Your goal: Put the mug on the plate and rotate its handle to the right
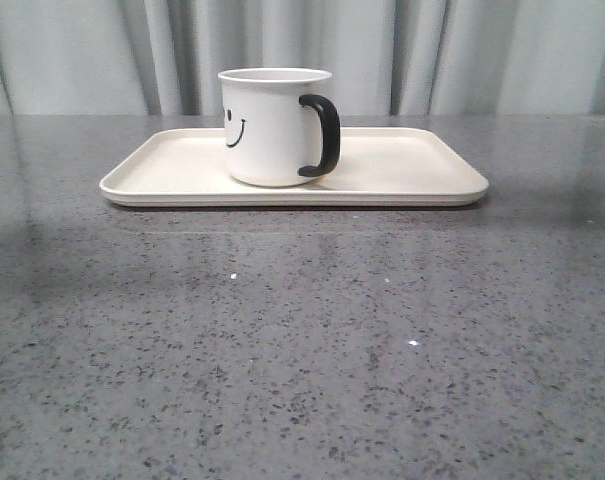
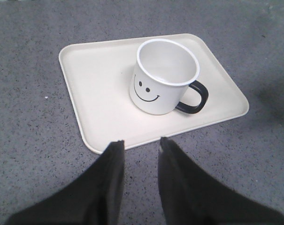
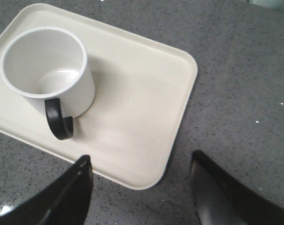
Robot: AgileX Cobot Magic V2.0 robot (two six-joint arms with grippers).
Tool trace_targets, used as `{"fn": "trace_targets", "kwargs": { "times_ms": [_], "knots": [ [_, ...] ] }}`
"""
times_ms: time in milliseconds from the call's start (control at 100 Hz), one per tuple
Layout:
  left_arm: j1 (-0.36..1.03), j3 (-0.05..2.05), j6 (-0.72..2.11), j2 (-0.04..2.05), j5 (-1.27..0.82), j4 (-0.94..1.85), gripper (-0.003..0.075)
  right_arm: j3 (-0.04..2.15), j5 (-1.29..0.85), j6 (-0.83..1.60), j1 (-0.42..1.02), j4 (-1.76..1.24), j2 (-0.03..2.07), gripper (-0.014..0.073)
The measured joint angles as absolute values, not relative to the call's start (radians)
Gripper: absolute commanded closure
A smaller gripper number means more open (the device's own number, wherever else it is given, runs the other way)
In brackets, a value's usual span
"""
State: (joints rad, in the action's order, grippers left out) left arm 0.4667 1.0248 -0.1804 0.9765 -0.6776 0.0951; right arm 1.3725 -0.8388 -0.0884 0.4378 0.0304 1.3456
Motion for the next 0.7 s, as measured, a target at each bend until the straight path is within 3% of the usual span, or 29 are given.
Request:
{"fn": "trace_targets", "kwargs": {
  "times_ms": [700],
  "knots": [
    [0.467, 1.025, -0.18, 0.96, -0.694, 0.126, 0.0543, 1.914, -1.046, -0.088, 0.511, -0.02, 1.849, 0.0141]
  ]
}}
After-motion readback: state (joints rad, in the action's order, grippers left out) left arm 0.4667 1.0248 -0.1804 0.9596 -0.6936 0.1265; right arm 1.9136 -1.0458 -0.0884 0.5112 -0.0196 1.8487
